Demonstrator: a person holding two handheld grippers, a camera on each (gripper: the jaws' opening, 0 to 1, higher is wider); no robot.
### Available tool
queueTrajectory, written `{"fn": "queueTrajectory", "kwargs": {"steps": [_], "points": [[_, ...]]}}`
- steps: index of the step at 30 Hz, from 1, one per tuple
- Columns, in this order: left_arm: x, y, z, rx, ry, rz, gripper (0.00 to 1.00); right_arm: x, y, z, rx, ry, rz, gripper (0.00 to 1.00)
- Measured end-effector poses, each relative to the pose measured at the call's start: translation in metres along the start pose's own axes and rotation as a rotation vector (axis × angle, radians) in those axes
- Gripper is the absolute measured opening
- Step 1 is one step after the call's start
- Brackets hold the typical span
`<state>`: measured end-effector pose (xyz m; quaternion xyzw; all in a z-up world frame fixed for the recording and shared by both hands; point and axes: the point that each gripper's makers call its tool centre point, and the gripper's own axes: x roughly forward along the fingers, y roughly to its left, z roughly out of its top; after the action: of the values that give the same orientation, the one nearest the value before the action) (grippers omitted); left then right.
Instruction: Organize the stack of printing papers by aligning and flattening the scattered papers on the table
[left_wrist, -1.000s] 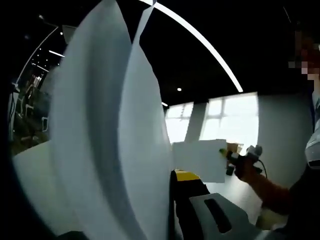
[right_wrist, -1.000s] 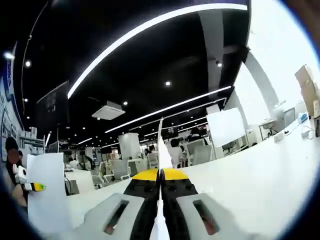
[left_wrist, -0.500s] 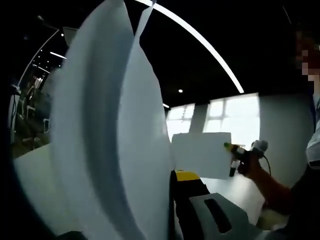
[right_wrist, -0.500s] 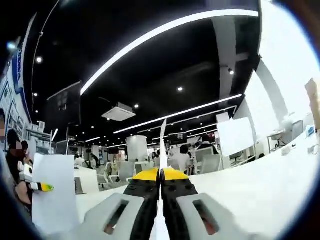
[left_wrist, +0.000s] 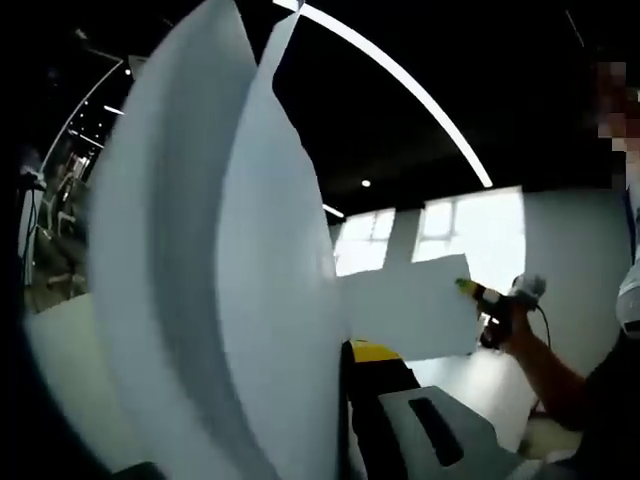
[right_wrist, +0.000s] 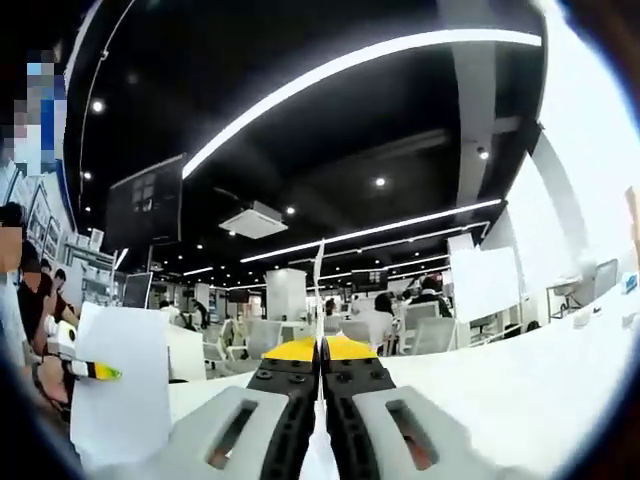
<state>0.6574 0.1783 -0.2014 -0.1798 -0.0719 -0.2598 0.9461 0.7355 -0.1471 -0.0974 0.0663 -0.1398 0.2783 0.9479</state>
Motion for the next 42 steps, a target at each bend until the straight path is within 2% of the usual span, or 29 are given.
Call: {"fn": "queueTrajectory", "kwargs": {"steps": [18,34,42], "points": [[0.001,0.003,-0.002,-0.027,-0.009,0.011,0.06,0.011,0.032,0.006,0.034,-0.02,0.074,0.0],[0.001,0.004,-0.006,-0.071,-0.019,0.02,0.06,0.026,0.08,0.023,0.081,-0.069,0.188,0.0],[-0.001,0.005,-0.007,-0.075,-0.019,0.021,0.06,0.027,0.088,0.024,0.089,-0.067,0.213,0.0]]}}
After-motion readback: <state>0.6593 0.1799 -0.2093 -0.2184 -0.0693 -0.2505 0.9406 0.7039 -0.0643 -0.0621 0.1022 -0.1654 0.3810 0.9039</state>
